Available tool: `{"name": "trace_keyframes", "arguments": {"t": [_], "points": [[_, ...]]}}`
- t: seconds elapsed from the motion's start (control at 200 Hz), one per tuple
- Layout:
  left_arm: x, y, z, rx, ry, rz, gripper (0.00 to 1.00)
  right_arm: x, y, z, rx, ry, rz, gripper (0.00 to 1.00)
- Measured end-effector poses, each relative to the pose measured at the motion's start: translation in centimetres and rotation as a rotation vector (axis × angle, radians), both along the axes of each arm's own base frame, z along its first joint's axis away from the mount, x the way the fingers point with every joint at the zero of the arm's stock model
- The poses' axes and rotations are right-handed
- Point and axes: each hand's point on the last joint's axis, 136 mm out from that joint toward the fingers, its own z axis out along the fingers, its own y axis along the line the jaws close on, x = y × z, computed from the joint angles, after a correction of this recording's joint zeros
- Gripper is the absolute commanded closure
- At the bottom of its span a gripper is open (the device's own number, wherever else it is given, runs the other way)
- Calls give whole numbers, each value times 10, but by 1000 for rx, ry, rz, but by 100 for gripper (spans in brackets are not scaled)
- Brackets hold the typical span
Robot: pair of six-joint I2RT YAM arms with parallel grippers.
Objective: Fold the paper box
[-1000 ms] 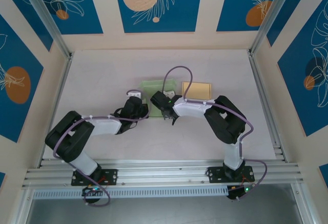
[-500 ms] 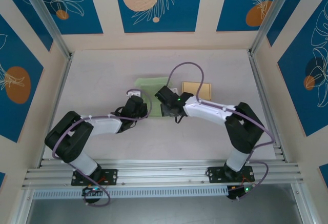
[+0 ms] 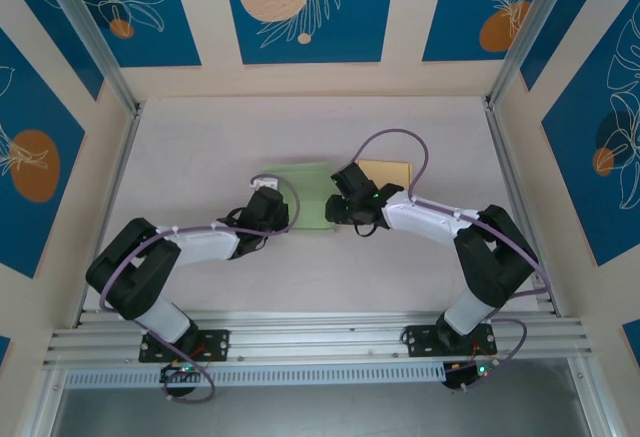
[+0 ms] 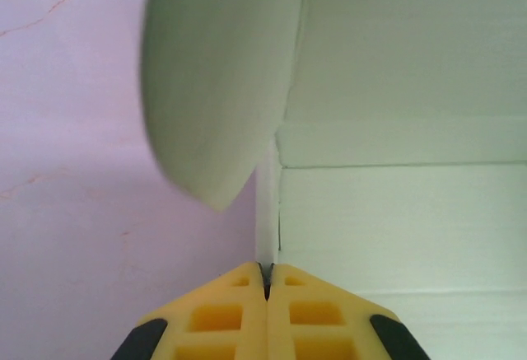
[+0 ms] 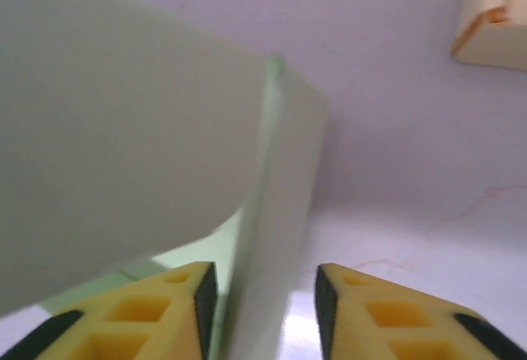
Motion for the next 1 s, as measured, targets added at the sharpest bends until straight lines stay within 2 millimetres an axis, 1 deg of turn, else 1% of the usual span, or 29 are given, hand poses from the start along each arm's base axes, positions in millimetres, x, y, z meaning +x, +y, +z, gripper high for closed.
{"name": "trace_keyframes", "arguments": {"t": [0.035, 0.105, 0.18, 0.21, 0.28, 0.33, 0.46, 0.5, 0.545, 0.57, 0.645, 0.745, 0.81, 0.875, 0.925, 1.0], "points": [[0, -1, 0, 0, -1, -2, 100, 1, 4, -1, 16, 3, 7, 72], [0, -3, 1, -1, -2, -5, 98, 1, 8, -7, 23, 13, 16, 72], [2, -5, 1, -4, -5, -6, 96, 3, 8, -16, 21, 31, 13, 72], [3, -6, 2, -7, -8, -6, 93, 4, 7, -20, 19, 40, 8, 72], [3, -7, 1, -9, -8, -7, 82, 5, 6, -25, 16, 49, 1, 71], [2, -7, 0, -10, -4, -7, 72, 6, 5, -25, 16, 50, -1, 70], [-4, -10, 0, -18, 5, -27, 57, 4, 3, -25, 16, 44, 5, 59], [-8, -8, 2, -19, 5, -31, 51, 1, -1, -24, 14, 40, 12, 54], [-12, -5, 9, -20, -3, -35, 41, -2, -6, -22, 14, 37, 24, 49], [-14, -3, 14, -24, -12, -40, 39, -4, -8, -20, 16, 32, 27, 47], [-19, 1, 34, -40, -56, -62, 32, -5, -17, -10, 23, 12, 40, 42], [-22, 4, 62, -76, -119, -91, 25, -3, -22, 10, 41, -40, 55, 41], [-25, 5, 77, -92, -150, -113, 24, -1, -24, 24, 54, -76, 66, 37], [-27, 5, 89, -101, -174, -137, 24, -1, -25, 36, 66, -109, 86, 28], [-29, 6, 95, -105, -189, -153, 24, -1, -24, 43, 77, -128, 97, 27], [-31, 5, 101, -105, -205, -177, 24, 0, -25, 47, 79, -141, 108, 28]]}}
